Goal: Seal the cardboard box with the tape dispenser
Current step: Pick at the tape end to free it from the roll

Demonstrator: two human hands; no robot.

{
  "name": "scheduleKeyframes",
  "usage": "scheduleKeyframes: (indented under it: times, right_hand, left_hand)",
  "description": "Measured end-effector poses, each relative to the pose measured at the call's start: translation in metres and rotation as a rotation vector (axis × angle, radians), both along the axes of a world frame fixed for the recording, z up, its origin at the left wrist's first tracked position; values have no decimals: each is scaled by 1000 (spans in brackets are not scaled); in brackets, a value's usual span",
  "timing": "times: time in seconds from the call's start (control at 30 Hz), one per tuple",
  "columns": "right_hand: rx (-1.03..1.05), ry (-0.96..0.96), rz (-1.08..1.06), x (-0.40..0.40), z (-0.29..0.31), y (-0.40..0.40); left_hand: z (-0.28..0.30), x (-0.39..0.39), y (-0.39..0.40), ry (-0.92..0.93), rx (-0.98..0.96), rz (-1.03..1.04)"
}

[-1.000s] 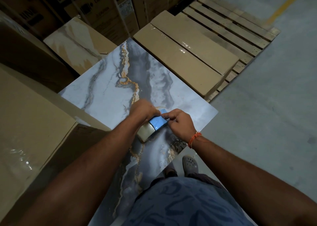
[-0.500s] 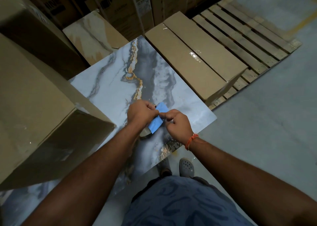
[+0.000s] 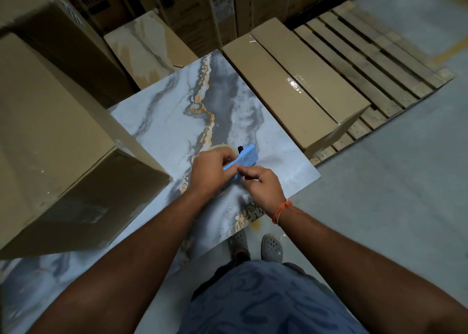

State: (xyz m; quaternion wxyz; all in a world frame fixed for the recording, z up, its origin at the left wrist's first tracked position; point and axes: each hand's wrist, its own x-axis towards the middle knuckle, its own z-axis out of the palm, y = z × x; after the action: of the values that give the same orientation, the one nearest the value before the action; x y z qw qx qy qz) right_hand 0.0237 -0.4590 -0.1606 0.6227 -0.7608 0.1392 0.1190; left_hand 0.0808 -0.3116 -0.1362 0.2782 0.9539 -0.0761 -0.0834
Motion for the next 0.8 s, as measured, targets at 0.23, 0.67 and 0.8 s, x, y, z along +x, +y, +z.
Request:
scheduleKeyframes:
  times: [0.23, 0.67, 0.8]
  right_hand:
    - [-8, 103, -18, -7, -12, -4]
    - [-131, 72, -100, -5, -14, -28]
    - [-143, 41, -52, -6, -12, -23]
  left_hand:
    - [-26, -16, 1, -163, 140, -198]
    - [-41, -41, -3, -195, 153, -116]
    - [-39, -43, -6, -186, 147, -95]
